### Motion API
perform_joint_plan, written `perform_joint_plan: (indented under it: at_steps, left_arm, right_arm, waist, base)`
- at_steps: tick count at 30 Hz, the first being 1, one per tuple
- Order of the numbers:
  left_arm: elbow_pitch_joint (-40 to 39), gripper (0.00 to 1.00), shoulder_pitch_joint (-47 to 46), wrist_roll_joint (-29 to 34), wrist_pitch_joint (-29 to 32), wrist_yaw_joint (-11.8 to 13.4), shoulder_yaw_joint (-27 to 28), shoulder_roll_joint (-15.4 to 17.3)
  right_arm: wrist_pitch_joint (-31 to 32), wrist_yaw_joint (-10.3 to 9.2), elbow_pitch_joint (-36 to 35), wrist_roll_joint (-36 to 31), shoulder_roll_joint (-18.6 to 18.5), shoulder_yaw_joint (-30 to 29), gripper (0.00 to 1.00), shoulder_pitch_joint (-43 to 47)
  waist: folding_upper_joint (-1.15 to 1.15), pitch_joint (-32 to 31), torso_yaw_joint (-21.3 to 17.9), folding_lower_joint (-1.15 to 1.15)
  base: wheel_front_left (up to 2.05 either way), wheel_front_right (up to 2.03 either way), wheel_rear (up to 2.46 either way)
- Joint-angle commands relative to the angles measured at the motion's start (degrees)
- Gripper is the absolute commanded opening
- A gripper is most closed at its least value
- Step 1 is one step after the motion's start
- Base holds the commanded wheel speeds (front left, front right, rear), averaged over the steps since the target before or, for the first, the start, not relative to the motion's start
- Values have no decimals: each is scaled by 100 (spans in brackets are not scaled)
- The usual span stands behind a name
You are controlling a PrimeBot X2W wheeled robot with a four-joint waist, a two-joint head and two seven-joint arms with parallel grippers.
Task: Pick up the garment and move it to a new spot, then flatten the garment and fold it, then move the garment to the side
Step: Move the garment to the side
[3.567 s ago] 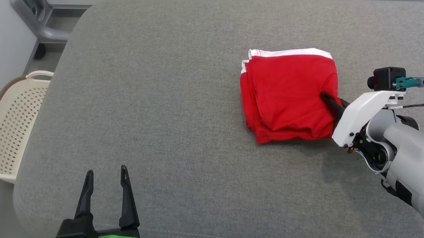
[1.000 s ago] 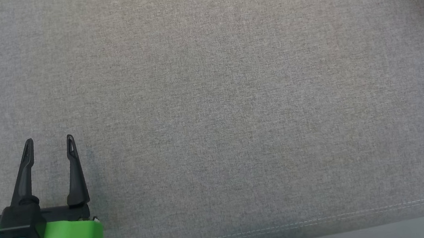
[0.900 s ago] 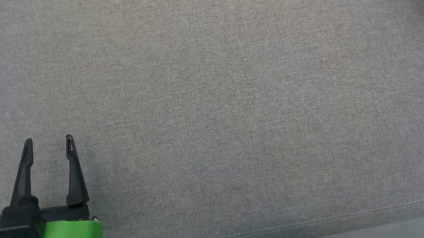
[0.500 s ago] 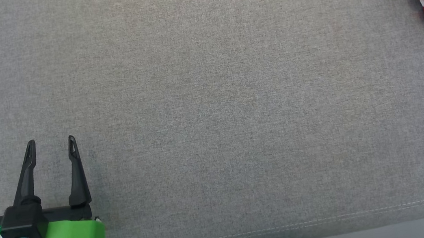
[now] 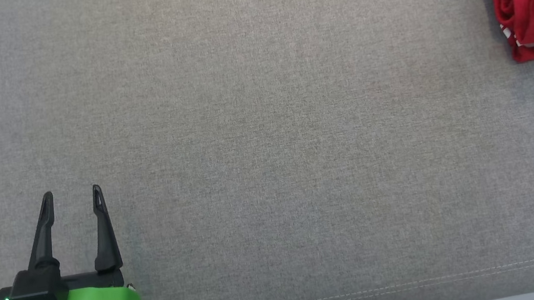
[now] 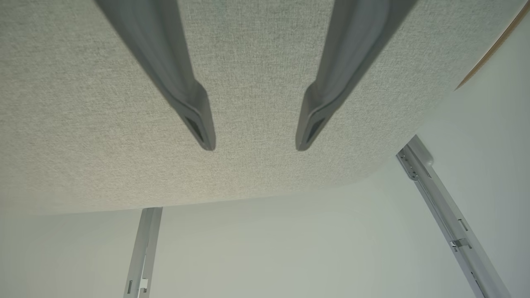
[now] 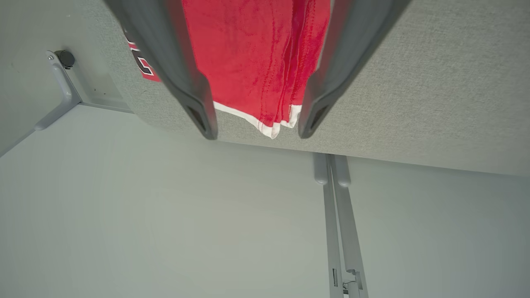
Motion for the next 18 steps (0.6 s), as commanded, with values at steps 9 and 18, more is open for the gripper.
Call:
perform_joint_plan:
  at_steps: [9,18]
  left_arm:
    - [99,100,347,-57,-15,45,36,-79]
    - [130,100,573,-56,-14,57,30,-119]
  right_arm:
    - [-161,-9,-730,-237,499,-684,100,918]
    - [-164,-9,-1507,-1156,901,-2291,100,2063]
  waist:
    - [0,-873,13,0]
    - [0,-1342,59,0]
  base:
    - [0,0,0]
    - [0,0,0]
